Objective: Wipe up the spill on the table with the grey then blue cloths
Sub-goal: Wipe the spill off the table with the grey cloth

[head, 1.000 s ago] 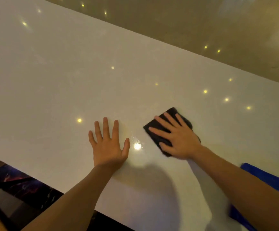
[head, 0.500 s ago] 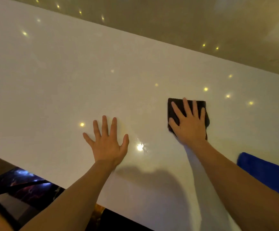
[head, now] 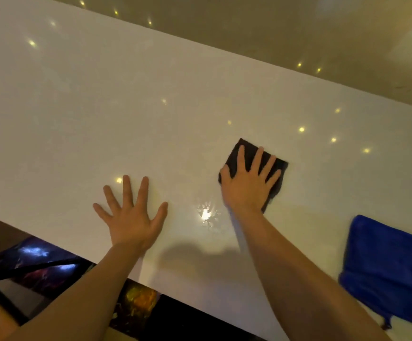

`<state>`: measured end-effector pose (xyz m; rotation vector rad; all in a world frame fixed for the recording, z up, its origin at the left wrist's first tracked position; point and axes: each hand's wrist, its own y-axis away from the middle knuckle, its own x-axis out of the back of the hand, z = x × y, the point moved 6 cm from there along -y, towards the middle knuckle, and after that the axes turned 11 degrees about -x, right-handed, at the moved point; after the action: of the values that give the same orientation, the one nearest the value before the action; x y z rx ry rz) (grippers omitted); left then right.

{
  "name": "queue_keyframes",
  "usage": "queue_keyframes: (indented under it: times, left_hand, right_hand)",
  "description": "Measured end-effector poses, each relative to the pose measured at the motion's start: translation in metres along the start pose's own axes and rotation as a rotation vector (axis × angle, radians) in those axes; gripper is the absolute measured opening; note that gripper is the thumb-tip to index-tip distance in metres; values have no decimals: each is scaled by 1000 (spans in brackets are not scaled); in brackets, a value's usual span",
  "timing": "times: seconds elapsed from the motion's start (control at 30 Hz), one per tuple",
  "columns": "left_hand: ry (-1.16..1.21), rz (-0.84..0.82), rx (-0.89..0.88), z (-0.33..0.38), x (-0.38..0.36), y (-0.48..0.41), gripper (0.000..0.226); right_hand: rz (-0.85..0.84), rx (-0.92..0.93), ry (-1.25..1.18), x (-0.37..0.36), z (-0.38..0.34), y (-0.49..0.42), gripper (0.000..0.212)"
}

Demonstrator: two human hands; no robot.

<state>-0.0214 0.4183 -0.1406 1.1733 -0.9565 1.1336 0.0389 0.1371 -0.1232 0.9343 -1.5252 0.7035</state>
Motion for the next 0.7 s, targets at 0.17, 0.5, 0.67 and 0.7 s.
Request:
queue_keyframes:
  times: [0.17, 0.5, 0.67, 0.7]
  left_hand:
    - [12, -11, -6, -3, 0, -1, 82]
    - [22, -45, -38, 0, 0, 0, 83]
    - [105, -71, -117, 9, 8, 10, 78]
    - [124, -61, -178, 19, 12, 15, 75]
  right_hand:
    - [-148, 873, 25, -19, -30, 96, 71]
    - [-74, 317, -11, -23, -34, 118, 72]
    - [-91, 370, 35, -13, 30, 124, 68]
    - [-68, 127, 30, -10, 38, 124, 68]
